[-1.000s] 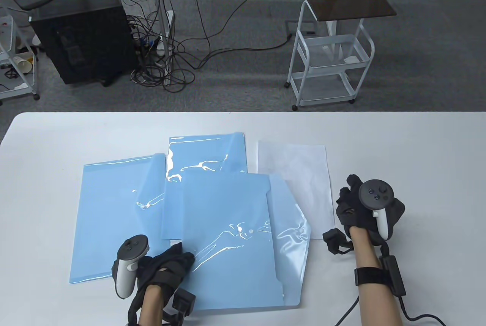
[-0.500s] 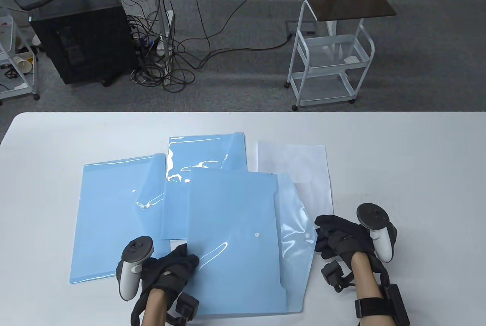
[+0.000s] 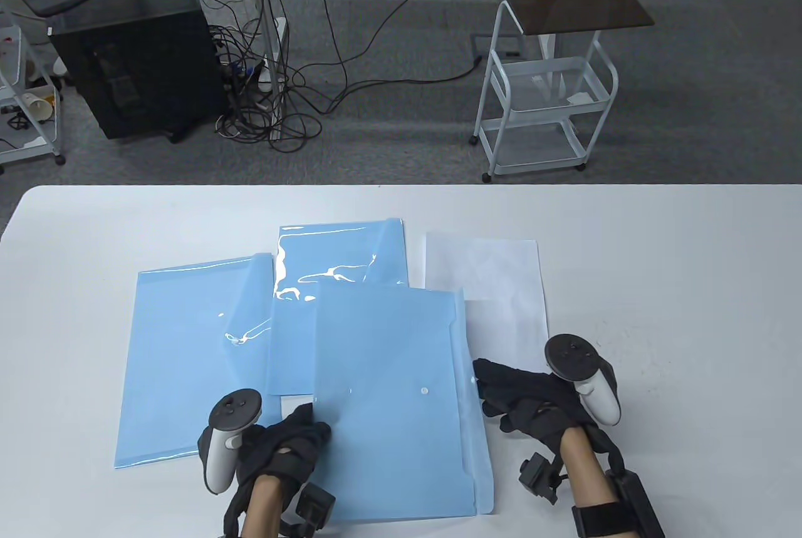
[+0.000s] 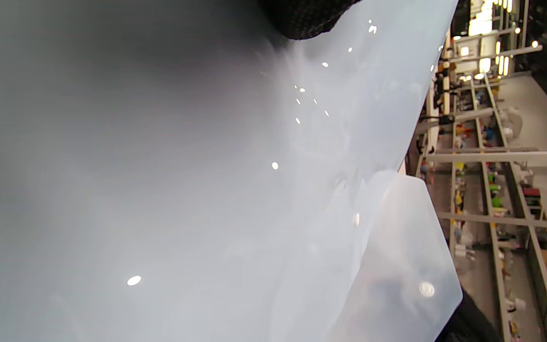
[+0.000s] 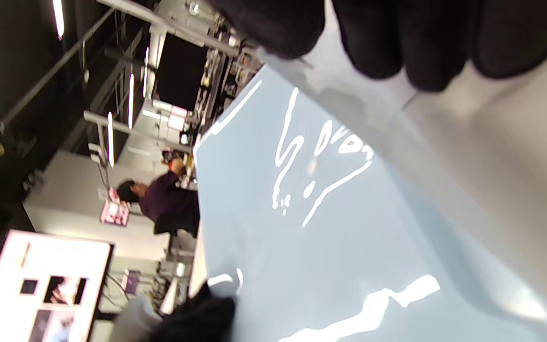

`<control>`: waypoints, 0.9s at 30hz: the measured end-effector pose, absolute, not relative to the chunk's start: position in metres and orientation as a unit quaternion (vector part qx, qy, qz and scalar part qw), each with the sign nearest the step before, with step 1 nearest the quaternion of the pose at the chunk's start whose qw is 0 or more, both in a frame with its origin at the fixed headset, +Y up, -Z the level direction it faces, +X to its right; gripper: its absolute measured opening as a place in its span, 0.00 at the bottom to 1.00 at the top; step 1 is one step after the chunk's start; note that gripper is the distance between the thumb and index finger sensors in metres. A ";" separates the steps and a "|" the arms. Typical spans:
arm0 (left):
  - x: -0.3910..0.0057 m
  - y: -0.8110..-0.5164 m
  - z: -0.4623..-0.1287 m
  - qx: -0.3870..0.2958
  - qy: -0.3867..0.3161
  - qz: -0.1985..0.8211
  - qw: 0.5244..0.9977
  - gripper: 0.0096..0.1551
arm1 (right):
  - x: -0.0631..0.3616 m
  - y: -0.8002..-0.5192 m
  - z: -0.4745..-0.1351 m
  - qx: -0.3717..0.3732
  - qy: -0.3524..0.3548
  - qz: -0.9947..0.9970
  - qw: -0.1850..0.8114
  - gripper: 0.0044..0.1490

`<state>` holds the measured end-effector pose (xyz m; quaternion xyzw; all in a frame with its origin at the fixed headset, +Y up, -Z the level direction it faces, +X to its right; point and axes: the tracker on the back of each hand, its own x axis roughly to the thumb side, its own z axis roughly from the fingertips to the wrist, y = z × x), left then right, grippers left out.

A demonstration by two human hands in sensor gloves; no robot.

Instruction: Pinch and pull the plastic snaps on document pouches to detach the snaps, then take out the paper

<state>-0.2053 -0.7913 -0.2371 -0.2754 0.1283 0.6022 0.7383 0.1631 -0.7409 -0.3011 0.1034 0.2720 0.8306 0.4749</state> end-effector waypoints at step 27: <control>-0.206 -0.795 -0.238 -0.283 0.147 0.569 0.758 0.27 | 0.064 -0.783 -0.280 0.174 0.230 0.954 0.085 0.40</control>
